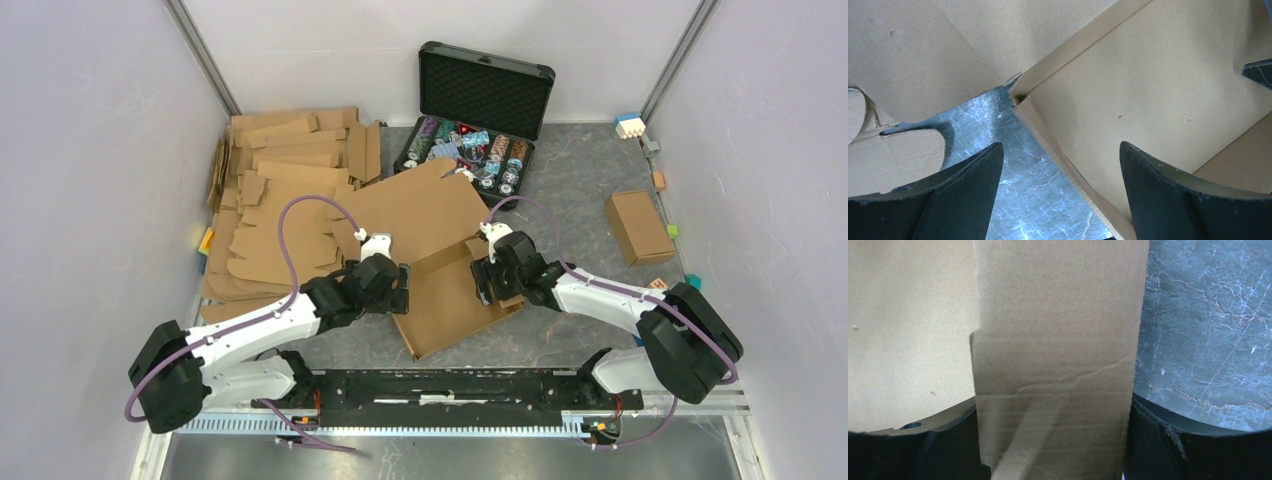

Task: Fold the paper box

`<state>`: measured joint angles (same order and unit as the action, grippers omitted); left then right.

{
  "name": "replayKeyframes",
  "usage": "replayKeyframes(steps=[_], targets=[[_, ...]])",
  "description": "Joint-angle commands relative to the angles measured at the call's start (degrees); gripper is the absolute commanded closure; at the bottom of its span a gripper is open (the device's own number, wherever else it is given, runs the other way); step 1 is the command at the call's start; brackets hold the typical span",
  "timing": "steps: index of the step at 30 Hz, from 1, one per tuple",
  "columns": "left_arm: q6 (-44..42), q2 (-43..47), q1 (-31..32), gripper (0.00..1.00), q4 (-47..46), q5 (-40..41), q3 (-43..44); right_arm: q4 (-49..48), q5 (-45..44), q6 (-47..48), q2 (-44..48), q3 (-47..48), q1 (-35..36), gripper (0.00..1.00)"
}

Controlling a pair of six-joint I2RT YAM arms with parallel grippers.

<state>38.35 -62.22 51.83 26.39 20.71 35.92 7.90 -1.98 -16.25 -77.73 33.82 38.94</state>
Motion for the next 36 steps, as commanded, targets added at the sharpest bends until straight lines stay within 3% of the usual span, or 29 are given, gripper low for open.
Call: replayKeyframes(steps=[1, 11, 23, 32, 36], targets=[[-1.91, -0.37, -0.24, 0.09, -2.17, -0.93, 1.7, -2.05, 1.8, 1.59, 0.88, -0.21, -0.09, 0.19], [-4.66, 3.38, -0.24, 0.15, 0.08, -2.03, 10.92, -1.68, -0.39, 3.29, 1.24, -1.54, 0.0, 0.23], [0.5, -22.05, -7.48, 0.34, -20.93, -33.42, 22.69, -4.05, -0.92, 4.36, 1.94, -3.5, 0.1, 0.31], [3.45, -34.29, -9.64, 0.56, -25.43, -36.67, 28.68, -5.14, -0.22, 4.6, 2.1, -3.51, 0.26, 0.32], [3.49, -38.3, -9.65, 0.57, -25.59, -37.97, 31.13, -5.01, -0.03, 4.82, 2.27, -3.42, 0.26, 0.32]])
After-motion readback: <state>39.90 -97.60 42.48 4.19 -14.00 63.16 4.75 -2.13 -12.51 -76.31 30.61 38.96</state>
